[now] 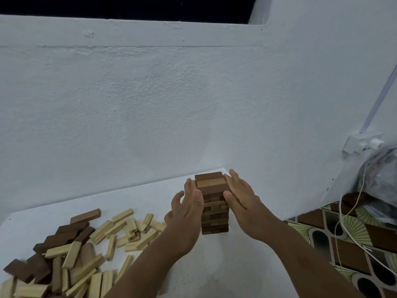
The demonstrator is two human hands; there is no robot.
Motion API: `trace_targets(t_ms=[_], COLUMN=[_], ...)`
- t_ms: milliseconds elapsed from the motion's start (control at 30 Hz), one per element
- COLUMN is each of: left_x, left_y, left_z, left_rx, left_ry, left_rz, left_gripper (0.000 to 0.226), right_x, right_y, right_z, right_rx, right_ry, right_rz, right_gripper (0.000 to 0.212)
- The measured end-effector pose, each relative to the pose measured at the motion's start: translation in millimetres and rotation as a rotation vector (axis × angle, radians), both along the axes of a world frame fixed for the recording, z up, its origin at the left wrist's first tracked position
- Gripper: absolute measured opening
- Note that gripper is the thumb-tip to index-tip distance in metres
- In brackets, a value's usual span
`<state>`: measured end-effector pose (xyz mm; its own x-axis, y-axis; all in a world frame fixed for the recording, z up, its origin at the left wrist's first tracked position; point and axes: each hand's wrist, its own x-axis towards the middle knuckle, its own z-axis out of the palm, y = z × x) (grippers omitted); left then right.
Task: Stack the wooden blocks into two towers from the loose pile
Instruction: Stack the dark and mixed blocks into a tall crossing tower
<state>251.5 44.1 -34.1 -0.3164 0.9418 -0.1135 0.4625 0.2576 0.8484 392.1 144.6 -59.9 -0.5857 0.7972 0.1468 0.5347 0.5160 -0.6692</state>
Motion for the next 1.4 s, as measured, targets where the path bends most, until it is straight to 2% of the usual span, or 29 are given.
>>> trace_targets(t_ms=[67, 133, 200, 267, 333, 400, 500, 600, 733, 800, 933, 1000, 1067, 1200, 1300, 1400], left_x=[-6.1, -15.9, -27.5, -38.0, -49.7, -64.7, -93.7, -127.8, -167.7, -180.8, -192.2, -196.4, -199.5, -201.4, -199.8, -193.8], left_y=[-1.6, -7.3, -18.7, -32.7, -51.4, -72.2, -109.6, -150.8, -202.9, -222.7, -248.1, -255.3, -259.6, -268.7, -274.3, -277.2], left_z=[-0.5, -0.8, 4.3, 14.1, 23.5, 24.6, 15.9, 1.4, -18.1, -27.0, -35.3, -40.7, -46.9, -54.5, -56.4, -59.9], left_rx=[0.014, 0.098, 0.227, 0.360, 0.427, 0.423, 0.410, 0.348, 0.232, 0.152, 0.079, 0.088, 0.080, 0.030, 0.048, 0.075], left_ry=[-0.009, 0.001, 0.004, -0.004, 0.018, 0.021, 0.042, 0.093, 0.171, 0.205, 0.367, 0.432, 0.458, 0.473, 0.508, 0.478], left_rz=[0.026, 0.069, 0.129, 0.179, 0.225, 0.277, 0.351, 0.463, 0.538, 0.520, 0.335, 0.257, 0.198, 0.119, 0.068, 0.006], left_gripper=[0.068, 0.065, 0.060, 0.037, 0.019, 0.021, 0.025, 0.028, 0.033, 0.035, 0.037, 0.038, 0.038, 0.038, 0.036, 0.029], right_x=[1.4, 0.3, -7.5, -19.5, -37.6, -57.9, -89.9, -122.9, -163.8, -176.1, -188.8, -194.3, -199.3, -207.8, -204.7, -198.8], right_y=[-1.5, -6.0, -16.6, -30.0, -49.4, -70.3, -99.8, -122.3, -144.0, -154.2, -177.3, -185.6, -188.9, -192.1, -197.7, -200.7], right_z=[2.9, 9.8, 20.5, 30.6, 37.2, 40.1, 32.8, 17.0, -5.3, -9.9, -10.6, -14.7, -21.8, -27.4, -15.8, -5.6], right_rx=[0.001, 0.087, 0.282, 0.443, 0.499, 0.503, 0.392, 0.269, 0.268, 0.289, 0.367, 0.450, 0.464, 0.357, 0.146, 0.025], right_ry=[0.009, 0.068, 0.199, 0.335, 0.412, 0.441, 0.410, 0.295, 0.096, -0.012, -0.196, -0.296, -0.325, -0.222, -0.025, 0.162], right_rz=[-0.030, -0.058, -0.066, -0.040, 0.012, 0.077, 0.209, 0.328, 0.444, 0.513, 0.658, 0.660, 0.624, 0.533, 0.401, 0.285], right_gripper=[0.060, 0.061, 0.051, 0.040, 0.031, 0.024, 0.023, 0.027, 0.029, 0.030, 0.035, 0.041, 0.035, 0.017, 0.007, 0.015])
